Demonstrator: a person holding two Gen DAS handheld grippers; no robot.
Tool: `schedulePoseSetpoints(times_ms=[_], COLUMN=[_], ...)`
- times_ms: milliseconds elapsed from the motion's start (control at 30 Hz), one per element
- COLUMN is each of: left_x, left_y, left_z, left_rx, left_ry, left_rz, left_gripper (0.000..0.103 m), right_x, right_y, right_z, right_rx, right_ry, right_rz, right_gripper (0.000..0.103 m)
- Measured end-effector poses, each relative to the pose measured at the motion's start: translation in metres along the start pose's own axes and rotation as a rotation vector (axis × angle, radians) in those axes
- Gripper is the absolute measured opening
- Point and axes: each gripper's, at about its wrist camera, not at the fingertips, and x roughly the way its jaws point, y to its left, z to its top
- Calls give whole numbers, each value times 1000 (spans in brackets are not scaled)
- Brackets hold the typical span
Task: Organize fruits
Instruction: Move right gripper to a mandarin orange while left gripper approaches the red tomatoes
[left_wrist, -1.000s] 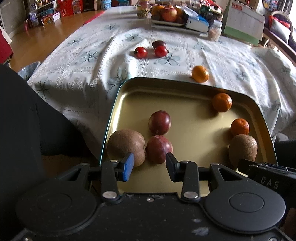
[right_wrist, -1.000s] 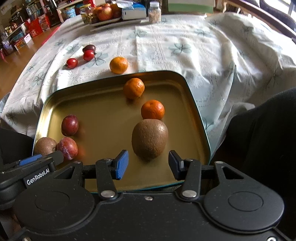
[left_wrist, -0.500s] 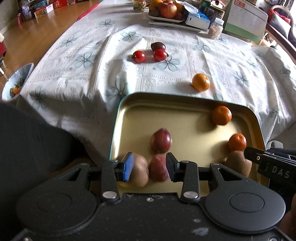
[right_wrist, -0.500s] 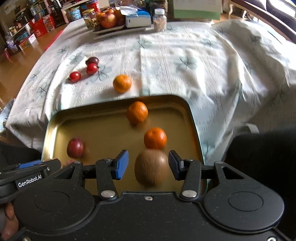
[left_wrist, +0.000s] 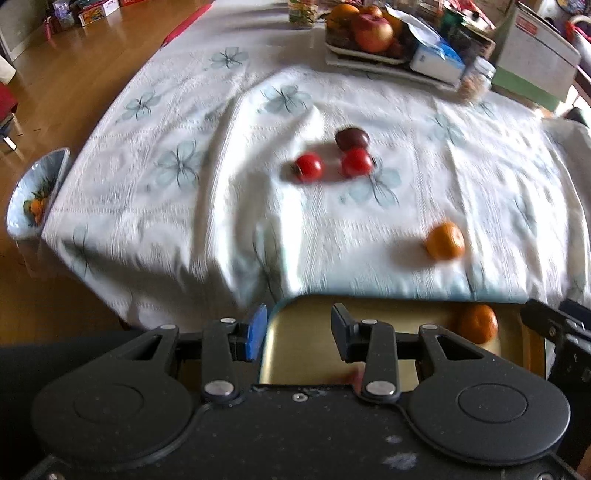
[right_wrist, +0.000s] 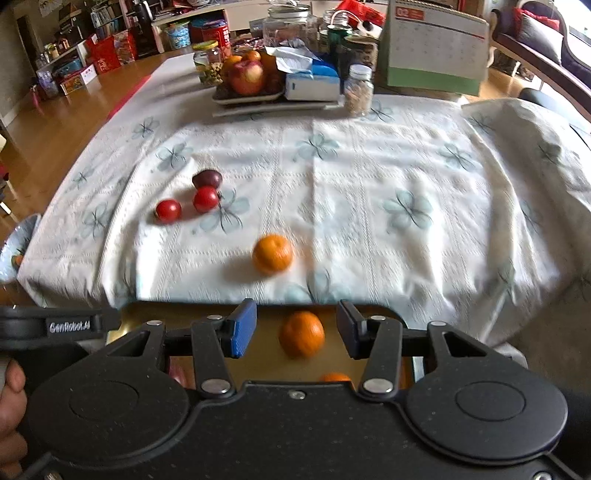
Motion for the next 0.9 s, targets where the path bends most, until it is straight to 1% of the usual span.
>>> schedulePoseSetpoints(times_ms=[167,300,400,500,600,767,900], left_x=[14,28,41,53,63,75,86], left_y=[3,-2,-8,-10,-11,-4,4], left_z=[43,71,90,105,116,117,119], left_rx=[-27,-19,-13,-21,-34,-49,-70], left_ry=[-6,-4,10,34,37,-5,15], left_rz=[15,27,35,31,23,5,-22], left_gripper=[39,39,39,39,39,39,39], right_x=[19,36,50,63,76,91,100], right_y=[2,4,6,6,3,-2,-2], right_z=[26,43,55,64,69,65,55], right_rx=[-4,-8,-15,-4,28,56,31], right_ry=[-2,15,28,53,80,75,60], right_rz=[-12,-15,-30,-15,4,33,32], right_gripper=[55,55,55,55,55,55,55])
